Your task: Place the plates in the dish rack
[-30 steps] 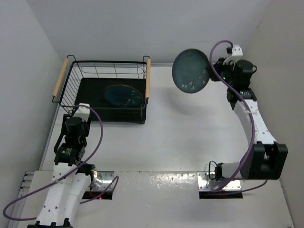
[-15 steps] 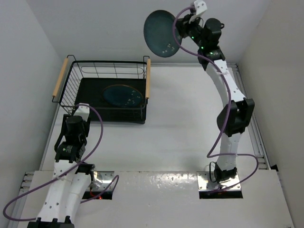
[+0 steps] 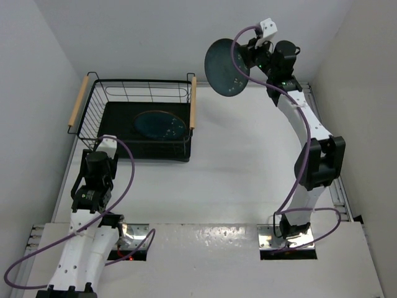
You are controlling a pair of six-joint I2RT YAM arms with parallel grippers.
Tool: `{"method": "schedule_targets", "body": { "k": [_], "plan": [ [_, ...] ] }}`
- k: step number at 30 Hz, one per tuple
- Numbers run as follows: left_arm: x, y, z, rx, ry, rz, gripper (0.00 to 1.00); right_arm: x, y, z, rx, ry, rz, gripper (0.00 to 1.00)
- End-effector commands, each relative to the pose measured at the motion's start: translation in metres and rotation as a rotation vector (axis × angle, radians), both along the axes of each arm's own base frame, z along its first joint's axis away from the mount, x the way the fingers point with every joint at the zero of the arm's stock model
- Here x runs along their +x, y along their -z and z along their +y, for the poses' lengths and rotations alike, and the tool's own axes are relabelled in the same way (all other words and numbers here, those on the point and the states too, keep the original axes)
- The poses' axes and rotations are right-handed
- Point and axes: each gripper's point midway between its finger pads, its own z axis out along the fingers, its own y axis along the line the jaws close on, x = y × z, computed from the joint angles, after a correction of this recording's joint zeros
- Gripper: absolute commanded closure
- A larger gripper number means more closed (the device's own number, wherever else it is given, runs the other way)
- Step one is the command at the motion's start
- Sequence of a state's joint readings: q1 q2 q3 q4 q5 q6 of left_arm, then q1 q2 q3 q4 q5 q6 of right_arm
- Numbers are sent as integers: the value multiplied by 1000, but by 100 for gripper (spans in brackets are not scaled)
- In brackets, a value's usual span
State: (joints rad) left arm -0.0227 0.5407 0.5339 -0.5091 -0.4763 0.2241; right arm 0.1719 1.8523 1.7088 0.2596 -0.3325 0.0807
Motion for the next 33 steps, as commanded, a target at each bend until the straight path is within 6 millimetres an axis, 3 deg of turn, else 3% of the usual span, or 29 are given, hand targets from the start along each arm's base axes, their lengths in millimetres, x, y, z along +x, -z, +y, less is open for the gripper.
{"method": "schedule_targets", "body": {
  "k": [1, 7, 8, 11, 14, 15, 16, 18, 19, 24, 26, 30, 33],
  "plan": [
    [3, -15, 1, -15, -11, -58, 32, -56, -143, -2, 54, -25, -379, 100],
    [1, -15, 1, -15, -11, -70, 31, -93, -186, 18, 55, -121, -505, 100],
    [2, -17, 1, -15, -11, -79, 31, -105, -199, 28, 51, -163, -545, 100],
    [1, -19, 1, -15, -11, -89, 31, -131, -210, 63, 37, -288, -599, 100],
    [1, -19, 1, -15, -11, -89, 31, -154, -213, 98, 19, -394, -647, 100],
    [1, -19, 1, -15, -11, -89, 31, -156, -211, 103, 17, -409, -652, 100],
    [1, -20, 1, -15, -11, -98, 31, -162, -205, 122, 15, -465, -651, 100],
    [1, -20, 1, -15, -11, -98, 31, -168, -203, 133, 17, -502, -660, 100],
    [0, -16, 1, -15, -11, -89, 31, -173, -193, 149, 17, -553, -648, 100],
    [0, -18, 1, -15, -11, -98, 31, -192, -181, 190, 20, -671, -652, 100],
    [0, -18, 1, -15, -11, -98, 31, -191, -175, 199, -8, -682, -666, 100],
    [-1, -22, 3, -11, -19, -116, 31, -194, -153, 223, -39, -728, -654, 100],
    [-1, -22, 3, -11, -19, -117, 30, -194, -120, 241, -101, -750, -628, 100]
  ]
}}
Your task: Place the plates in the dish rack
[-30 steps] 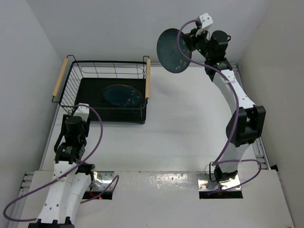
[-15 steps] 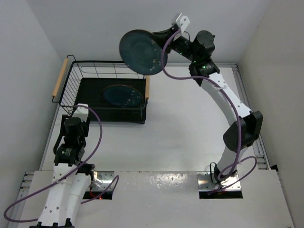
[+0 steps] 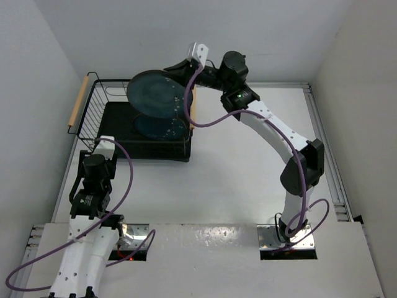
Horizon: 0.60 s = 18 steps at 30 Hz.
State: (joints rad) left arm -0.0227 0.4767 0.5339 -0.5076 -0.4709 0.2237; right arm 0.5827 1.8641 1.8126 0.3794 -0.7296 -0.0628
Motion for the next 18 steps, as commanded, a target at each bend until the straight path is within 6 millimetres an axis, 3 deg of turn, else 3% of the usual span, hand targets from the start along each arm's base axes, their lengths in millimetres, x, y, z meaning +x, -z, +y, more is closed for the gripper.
{"method": "schedule_targets", "body": {
  "k": [1, 5, 11, 13, 14, 18],
  "plan": [
    [1, -10, 5, -4, -32, -51, 30, -24, -49, 2, 73, 2, -254, 100],
    [1, -12, 5, -4, -32, -60, 30, -19, -30, 13, 33, 39, -277, 100],
    [0, -8, 5, -4, -32, -51, 30, -30, 8, 29, -33, 33, -264, 100],
    [0, -10, 5, -4, -32, -60, 29, -36, 12, 34, -49, 41, -296, 100],
    [0, -10, 5, -4, -32, -60, 29, -38, 29, 39, -87, 40, -271, 100],
    [0, -15, 4, -1, -20, -87, 28, -38, 56, 48, -162, 104, -347, 100]
  ]
}}
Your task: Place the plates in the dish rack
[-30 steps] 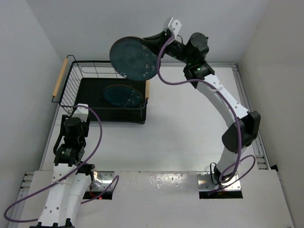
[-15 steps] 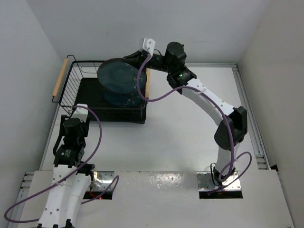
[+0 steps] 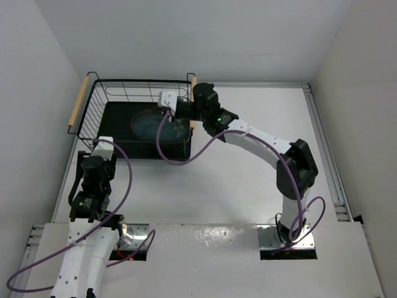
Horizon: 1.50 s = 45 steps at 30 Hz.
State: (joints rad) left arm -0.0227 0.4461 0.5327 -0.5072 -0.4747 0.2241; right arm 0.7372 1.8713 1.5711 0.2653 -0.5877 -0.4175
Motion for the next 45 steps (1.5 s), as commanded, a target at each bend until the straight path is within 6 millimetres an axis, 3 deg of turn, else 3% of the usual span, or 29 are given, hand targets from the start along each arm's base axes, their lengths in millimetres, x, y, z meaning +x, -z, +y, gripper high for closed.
{"method": "schedule_targets", "body": {
  "k": [1, 4, 6, 7, 9, 14, 21, 24, 28, 34, 45],
  "plan": [
    [2, -10, 3, -3, -17, -57, 28, -4, -74, -1, 112, 77, -308, 100],
    [2, -12, 2, -6, -8, -68, 28, 3, -68, 5, 117, 122, -326, 100],
    [2, -12, 2, -6, -8, -68, 28, 8, -77, 7, 133, 147, -360, 100],
    [2, -12, 2, -6, -8, -68, 26, 12, -69, 12, 121, 155, -358, 100],
    [2, -8, 2, -6, -8, -58, 26, 14, -78, 13, 133, 173, -382, 100],
    [1, -9, 2, -6, -8, -68, 26, 17, -72, 19, 111, 204, -442, 100],
    [1, -9, 2, -6, -8, -68, 26, 11, -40, 25, 35, 210, -466, 100],
    [1, -9, 2, -6, -8, -68, 26, 16, -57, 22, 83, 271, -504, 100],
    [2, -5, 0, -10, 0, -58, 26, 13, -63, 28, 79, 253, -530, 100],
    [2, -9, 0, -10, 0, -77, 25, 1, -40, 33, 74, 185, -426, 100],
    [0, -8, 2, -7, -8, -86, 25, -12, -46, 39, 159, 129, -292, 100]
  ]
}}
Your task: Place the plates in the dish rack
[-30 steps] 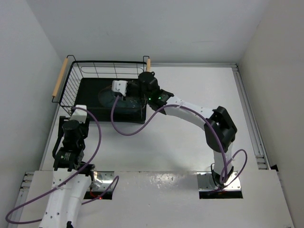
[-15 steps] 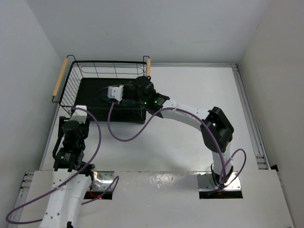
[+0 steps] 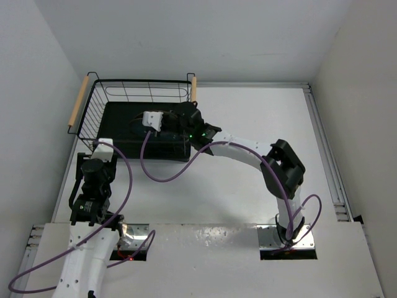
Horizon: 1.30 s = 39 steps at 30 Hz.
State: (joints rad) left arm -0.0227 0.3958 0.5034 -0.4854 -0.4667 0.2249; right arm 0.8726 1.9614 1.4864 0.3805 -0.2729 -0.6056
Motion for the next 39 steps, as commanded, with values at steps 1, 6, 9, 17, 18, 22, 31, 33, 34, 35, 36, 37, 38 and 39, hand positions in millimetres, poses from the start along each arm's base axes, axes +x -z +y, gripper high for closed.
{"method": "schedule_targets", "body": {
  "k": [1, 6, 9, 17, 18, 22, 31, 33, 34, 35, 36, 37, 38, 39],
  "plan": [
    [1, -8, 3, -4, -16, -44, 25, -14, -107, 7, 256, -68, -147, 100],
    [1, -8, 3, 4, -13, -40, 24, -8, -87, 7, 235, -65, -88, 100],
    [2, -10, 3, 4, -13, -49, 24, -2, -68, 6, 210, -64, -72, 100],
    [2, -10, 3, 4, -13, -49, 24, 10, -48, -4, 223, -36, -45, 80],
    [2, -10, 3, 4, -13, -49, 24, 11, -48, -5, 227, -37, -43, 73],
    [1, -10, 5, 7, -22, -49, 24, 13, -54, -1, 244, -49, -44, 59],
    [1, -10, 5, 7, -22, -49, 24, 10, -106, -14, 368, -39, -72, 49],
    [1, -10, 5, 7, -22, -49, 24, 10, -105, -16, 363, -42, -59, 47],
    [1, -10, 5, 7, -22, -49, 24, 9, -109, -17, 370, -43, -64, 47],
    [1, -10, 5, 7, -22, -49, 24, 8, -106, -18, 366, -44, -59, 47],
    [1, -10, 5, 7, -22, -49, 24, 8, -106, -19, 366, -41, -56, 47],
    [1, -10, 5, 7, -22, -49, 24, 7, -105, -18, 368, -41, -50, 47],
    [1, -10, 5, 7, -22, -49, 24, 7, -103, -18, 369, -41, -41, 45],
    [1, -10, 5, 7, -22, -49, 24, 6, -107, -19, 378, -43, -41, 43]
  ]
}}
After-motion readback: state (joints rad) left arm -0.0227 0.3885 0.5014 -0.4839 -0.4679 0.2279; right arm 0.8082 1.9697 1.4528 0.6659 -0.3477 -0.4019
